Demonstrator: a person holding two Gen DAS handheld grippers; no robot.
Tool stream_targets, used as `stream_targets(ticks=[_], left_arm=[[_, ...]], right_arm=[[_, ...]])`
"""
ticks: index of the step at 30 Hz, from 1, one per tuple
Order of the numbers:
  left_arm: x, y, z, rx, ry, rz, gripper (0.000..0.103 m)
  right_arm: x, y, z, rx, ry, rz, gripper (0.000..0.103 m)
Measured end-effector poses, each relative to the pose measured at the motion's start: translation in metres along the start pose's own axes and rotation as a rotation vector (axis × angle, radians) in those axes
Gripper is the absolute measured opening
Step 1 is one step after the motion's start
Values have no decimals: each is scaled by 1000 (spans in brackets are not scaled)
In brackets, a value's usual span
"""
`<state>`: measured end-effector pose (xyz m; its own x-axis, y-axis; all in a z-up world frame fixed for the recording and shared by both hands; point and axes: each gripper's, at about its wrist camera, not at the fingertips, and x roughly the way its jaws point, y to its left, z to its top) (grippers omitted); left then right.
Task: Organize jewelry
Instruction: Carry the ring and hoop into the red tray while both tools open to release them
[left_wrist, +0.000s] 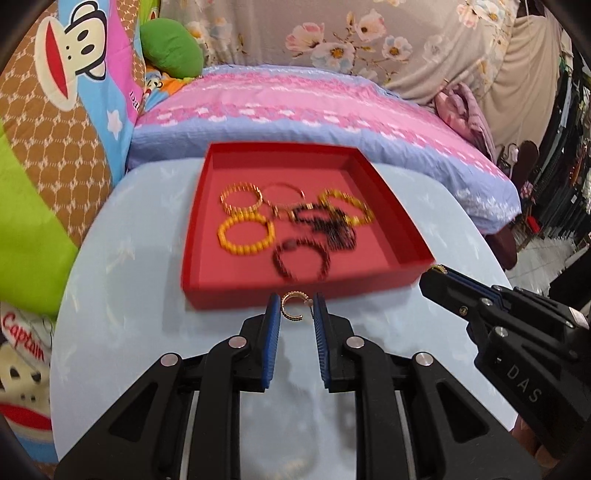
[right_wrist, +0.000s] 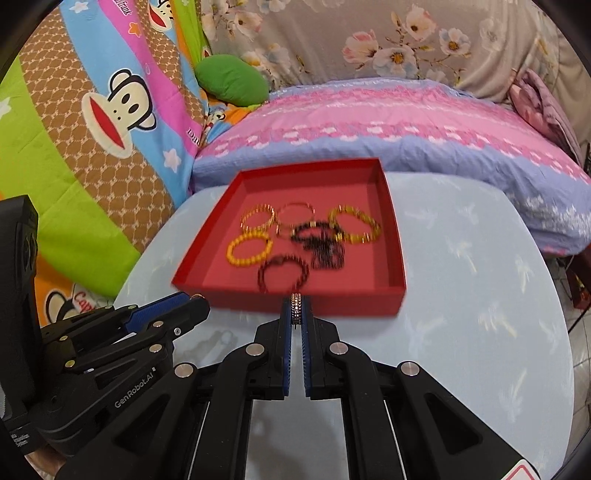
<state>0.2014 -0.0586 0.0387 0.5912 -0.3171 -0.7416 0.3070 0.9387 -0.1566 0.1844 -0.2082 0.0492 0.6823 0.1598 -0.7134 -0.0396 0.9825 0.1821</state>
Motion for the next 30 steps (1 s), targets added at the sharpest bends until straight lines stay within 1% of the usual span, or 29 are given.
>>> stream_targets(ticks=[6,14,18,22,30], left_arm=[[36,13,51,-5,-24,25,18],[90,23,91,-15,0,38,18],[109,24,100,-24,23,35,18],[124,29,106,-44,53,36,18],[140,34,110,-54,80,46,18]], right_arm=[[44,-6,49,12,-8,-19,5],[99,-17,91,28,14,-43,5],[122,-19,103,26,31,-52,5],[140,-24,109,40,58,-43,5],[156,-24,110,33,76,-60,6]])
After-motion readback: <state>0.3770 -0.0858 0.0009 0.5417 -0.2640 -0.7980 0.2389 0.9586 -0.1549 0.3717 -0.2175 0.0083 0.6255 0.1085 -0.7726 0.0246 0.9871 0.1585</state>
